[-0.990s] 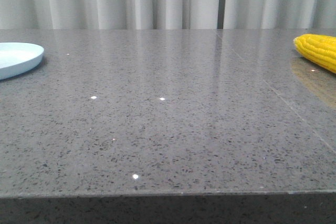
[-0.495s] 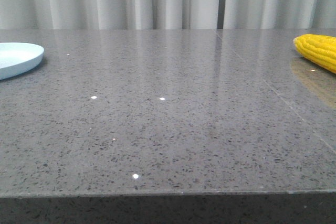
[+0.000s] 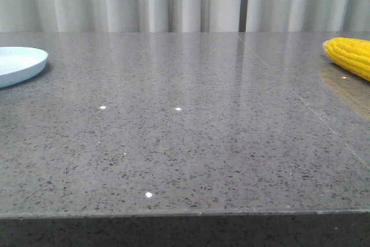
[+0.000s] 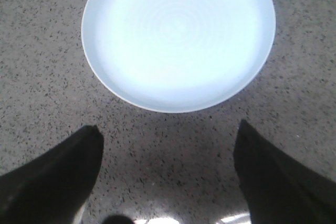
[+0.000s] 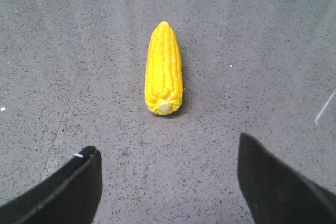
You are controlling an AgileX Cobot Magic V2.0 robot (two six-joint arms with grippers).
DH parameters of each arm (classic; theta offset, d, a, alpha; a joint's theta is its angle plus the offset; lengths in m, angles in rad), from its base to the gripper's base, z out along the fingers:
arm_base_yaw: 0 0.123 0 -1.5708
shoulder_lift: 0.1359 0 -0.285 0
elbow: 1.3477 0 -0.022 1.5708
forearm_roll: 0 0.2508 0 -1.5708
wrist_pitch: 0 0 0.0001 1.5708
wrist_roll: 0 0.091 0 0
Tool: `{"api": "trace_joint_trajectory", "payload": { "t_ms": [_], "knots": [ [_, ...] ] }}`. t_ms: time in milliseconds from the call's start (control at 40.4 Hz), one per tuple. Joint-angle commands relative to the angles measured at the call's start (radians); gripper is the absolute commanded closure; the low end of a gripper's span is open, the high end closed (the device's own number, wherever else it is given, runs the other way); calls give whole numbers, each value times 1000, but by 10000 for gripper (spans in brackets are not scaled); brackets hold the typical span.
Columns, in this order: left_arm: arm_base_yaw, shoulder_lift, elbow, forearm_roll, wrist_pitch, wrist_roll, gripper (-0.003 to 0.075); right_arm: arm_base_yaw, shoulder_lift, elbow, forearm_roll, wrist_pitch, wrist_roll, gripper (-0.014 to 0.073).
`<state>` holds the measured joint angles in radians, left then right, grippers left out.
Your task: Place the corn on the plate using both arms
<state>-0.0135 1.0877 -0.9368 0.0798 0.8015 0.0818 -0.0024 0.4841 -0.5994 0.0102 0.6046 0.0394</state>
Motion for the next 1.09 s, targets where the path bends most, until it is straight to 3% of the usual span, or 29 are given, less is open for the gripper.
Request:
{"api": "trace_joint_trajectory", "payload": {
  "t_ms": [0, 149, 520, 916, 1064],
  "knots": [
    [41, 63, -69, -10, -85, -2, 208, -5, 12, -33, -3, -67, -10, 33],
    [133, 182, -136, -73, -119, 10, 209, -5, 12, -33, -3, -67, -10, 33],
    [266, 446, -285, -406, -126, 263, 209, -5, 12, -33, -3, -67, -10, 33],
    [272, 572, -356, -417, -133, 280, 213, -5, 12, -33, -3, -67, -10, 33],
    [272, 611, -358, -415, -133, 280, 279, -5, 12, -33, -3, -67, -10, 33]
  ]
}}
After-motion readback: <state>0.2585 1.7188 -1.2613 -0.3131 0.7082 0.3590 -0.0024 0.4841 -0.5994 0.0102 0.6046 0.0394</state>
